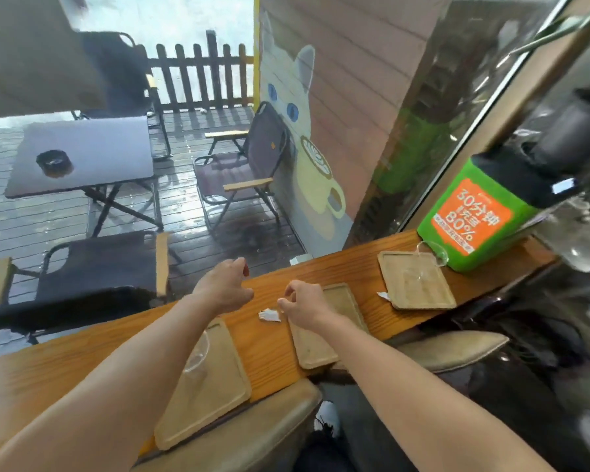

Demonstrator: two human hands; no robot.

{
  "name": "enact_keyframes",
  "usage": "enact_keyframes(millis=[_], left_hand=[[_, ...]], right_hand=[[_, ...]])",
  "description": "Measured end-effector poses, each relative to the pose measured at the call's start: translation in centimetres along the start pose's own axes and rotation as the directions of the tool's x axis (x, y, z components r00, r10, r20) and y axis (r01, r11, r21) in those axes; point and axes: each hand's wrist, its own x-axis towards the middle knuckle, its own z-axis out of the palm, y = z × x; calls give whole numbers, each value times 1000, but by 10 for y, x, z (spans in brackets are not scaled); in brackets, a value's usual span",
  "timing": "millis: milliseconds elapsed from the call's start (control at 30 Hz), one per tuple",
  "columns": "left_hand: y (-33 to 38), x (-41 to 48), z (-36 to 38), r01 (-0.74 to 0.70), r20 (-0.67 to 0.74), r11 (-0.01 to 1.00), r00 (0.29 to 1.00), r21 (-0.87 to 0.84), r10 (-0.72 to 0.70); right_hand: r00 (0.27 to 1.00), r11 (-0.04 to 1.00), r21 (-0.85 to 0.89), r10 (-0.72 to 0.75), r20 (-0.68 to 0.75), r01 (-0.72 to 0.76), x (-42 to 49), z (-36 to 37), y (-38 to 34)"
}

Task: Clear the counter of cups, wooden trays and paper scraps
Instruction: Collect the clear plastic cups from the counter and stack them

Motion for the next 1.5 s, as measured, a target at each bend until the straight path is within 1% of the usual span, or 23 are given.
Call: enact_keyframes(millis=[133, 300, 400, 500, 633, 700, 833, 1033, 1200, 1333, 1433, 1500], left_hand=[[70, 39, 16, -171, 107, 984, 980, 41, 166], [174, 81, 44, -365, 151, 929, 924, 64, 352], [222, 101, 62, -401, 188, 913, 905, 74, 382], [257, 120, 83, -416, 219, 904, 895, 97, 388], [292, 150, 113, -450, 261, 887, 873, 104, 413], [304, 166, 126, -444, 274, 888, 875, 121, 400], [320, 198, 154, -389, 282, 911, 897, 137, 340], [326, 225, 196, -318, 325, 935, 911, 155, 255], [325, 242, 226, -252, 361, 957, 914, 143, 186], [327, 256, 246, -237, 401, 962, 901, 132, 167], [328, 266, 256, -217, 422, 969, 895, 121, 148], [328, 272, 260, -196, 430, 977, 891, 79, 145]], right_hand=[[990, 994, 16, 109, -91, -108, -17, -57, 49], [940, 962, 63, 273, -204, -266, -31, -124, 125], [909, 933, 129, 357, -215, -336, -32, -155, 166], [896, 919, 178, 386, -220, -353, -28, -175, 201], [897, 908, 197, 404, -179, -369, -13, -192, 245], [898, 902, 224, 408, -163, -369, 0, -198, 268], [898, 887, 260, 423, -119, -382, 30, -203, 312], [887, 855, 290, 460, -38, -431, 64, -199, 355], [887, 852, 295, 461, -29, -433, 85, -197, 377], [893, 858, 289, 449, -19, -425, 105, -196, 390], [905, 863, 311, 425, -21, -398, 121, -195, 395], [919, 872, 328, 394, -26, -364, 130, -194, 396]])
